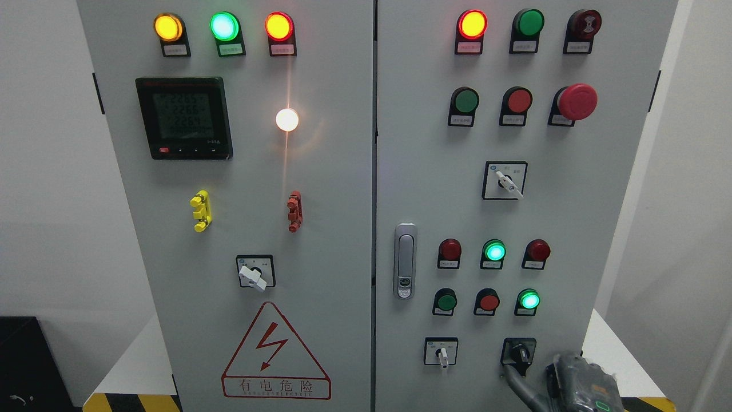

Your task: Flip black knob to close circuit

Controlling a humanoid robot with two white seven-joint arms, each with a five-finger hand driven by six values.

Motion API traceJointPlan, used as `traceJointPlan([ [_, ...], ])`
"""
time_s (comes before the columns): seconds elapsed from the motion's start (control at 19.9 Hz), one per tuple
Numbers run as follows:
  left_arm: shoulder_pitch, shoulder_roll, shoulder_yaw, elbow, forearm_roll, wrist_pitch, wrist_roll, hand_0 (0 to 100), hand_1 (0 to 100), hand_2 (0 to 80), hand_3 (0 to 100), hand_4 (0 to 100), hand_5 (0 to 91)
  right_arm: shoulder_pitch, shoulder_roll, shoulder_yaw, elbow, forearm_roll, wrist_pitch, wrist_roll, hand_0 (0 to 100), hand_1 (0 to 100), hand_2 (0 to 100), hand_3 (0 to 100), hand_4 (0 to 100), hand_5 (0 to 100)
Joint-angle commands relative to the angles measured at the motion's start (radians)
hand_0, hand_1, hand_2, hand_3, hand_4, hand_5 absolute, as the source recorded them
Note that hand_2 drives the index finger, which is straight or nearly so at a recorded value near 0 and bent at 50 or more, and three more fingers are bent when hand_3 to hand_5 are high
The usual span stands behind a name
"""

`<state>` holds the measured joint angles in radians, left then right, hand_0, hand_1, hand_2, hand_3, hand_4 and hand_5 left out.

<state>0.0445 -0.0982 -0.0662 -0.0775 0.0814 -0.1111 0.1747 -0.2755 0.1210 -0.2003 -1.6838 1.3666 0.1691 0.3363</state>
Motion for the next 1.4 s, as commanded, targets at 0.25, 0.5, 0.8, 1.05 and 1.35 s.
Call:
traceJointPlan([
  [0.25, 0.0, 0.0, 0.0, -0.001, 0.0, -0.001, 0.0, 12, 56, 0.0, 0, 0, 0.0, -0.002, -0.001, -0.018, 0.001, -0.001, 0.0, -0.011, 0, 0, 91, 100, 94, 95],
  [0.5, 0.0, 0.0, 0.0, -0.001, 0.0, -0.001, 0.0, 12, 56, 0.0, 0, 0, 0.0, -0.002, 0.0, -0.027, 0.001, -0.001, -0.002, -0.014, 0, 0, 90, 100, 94, 95],
  [0.8, 0.0, 0.0, 0.0, 0.001, 0.0, -0.001, 0.0, 12, 56, 0.0, 0, 0, 0.0, -0.002, -0.001, -0.033, -0.001, -0.001, -0.005, -0.014, 0, 0, 90, 100, 94, 95],
  [1.05, 0.0, 0.0, 0.0, -0.001, 0.0, -0.001, 0.0, 12, 56, 0.0, 0, 0, 0.0, -0.002, -0.001, -0.033, -0.001, -0.001, -0.009, -0.014, 0, 0, 90, 100, 94, 94],
  [1.35, 0.0, 0.0, 0.0, 0.001, 0.0, -0.001, 0.0, 12, 56, 0.0, 0, 0, 0.0, -0.002, -0.003, -0.045, -0.001, -0.003, -0.013, -0.013, 0, 0, 90, 100, 94, 94],
])
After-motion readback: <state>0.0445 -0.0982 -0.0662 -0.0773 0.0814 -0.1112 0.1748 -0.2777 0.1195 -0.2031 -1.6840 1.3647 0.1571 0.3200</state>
